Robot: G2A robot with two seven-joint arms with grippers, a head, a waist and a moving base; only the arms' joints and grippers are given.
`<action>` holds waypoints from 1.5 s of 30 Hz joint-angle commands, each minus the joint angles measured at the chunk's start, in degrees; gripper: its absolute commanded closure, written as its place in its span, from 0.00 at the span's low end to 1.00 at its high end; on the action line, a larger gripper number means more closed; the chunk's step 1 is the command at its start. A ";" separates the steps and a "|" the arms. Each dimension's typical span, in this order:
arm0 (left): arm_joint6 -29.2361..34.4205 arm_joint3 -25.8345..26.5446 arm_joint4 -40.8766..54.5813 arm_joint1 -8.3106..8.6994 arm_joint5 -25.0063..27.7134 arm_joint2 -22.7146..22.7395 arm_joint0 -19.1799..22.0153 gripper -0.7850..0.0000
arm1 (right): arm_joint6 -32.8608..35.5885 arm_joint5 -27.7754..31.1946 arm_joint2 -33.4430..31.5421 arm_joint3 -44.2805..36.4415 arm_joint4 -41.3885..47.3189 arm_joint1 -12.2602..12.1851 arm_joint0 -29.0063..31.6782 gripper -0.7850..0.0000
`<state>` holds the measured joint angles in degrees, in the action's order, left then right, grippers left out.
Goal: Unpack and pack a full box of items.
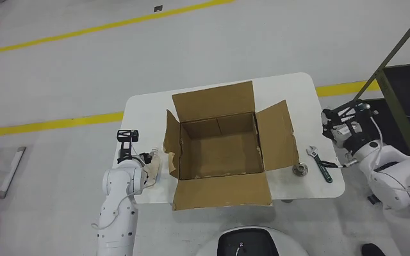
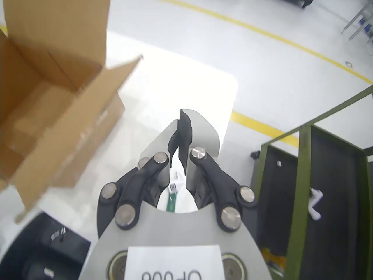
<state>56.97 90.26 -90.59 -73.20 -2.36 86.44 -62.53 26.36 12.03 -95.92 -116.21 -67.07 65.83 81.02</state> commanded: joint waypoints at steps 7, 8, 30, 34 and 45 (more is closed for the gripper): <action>0.00 0.00 0.00 0.00 0.00 0.00 0.00 0.00 | -17.65 -6.81 7.41 -4.18 0.75 1.31 1.96 1.00; 0.00 0.00 0.00 0.00 0.00 0.00 0.00 0.00 | -18.11 -7.10 8.60 -3.81 0.68 1.44 1.53 1.00; 1.74 -0.10 0.72 1.68 17.85 4.37 -0.75 0.00 | -17.88 -5.07 12.73 1.20 2.58 1.95 -3.35 1.00; 6.81 -0.36 1.52 2.51 27.38 5.62 -1.13 0.00 | -17.88 -5.07 12.73 1.20 2.58 1.95 -3.35 1.00; 16.32 -1.59 10.39 2.61 30.65 6.13 0.40 0.00 | -17.88 -5.07 12.73 1.20 2.58 1.95 -3.35 1.00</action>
<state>73.27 88.67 -80.24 -70.59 28.29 92.57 -62.13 8.49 6.96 -83.19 -115.02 -64.49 67.78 77.67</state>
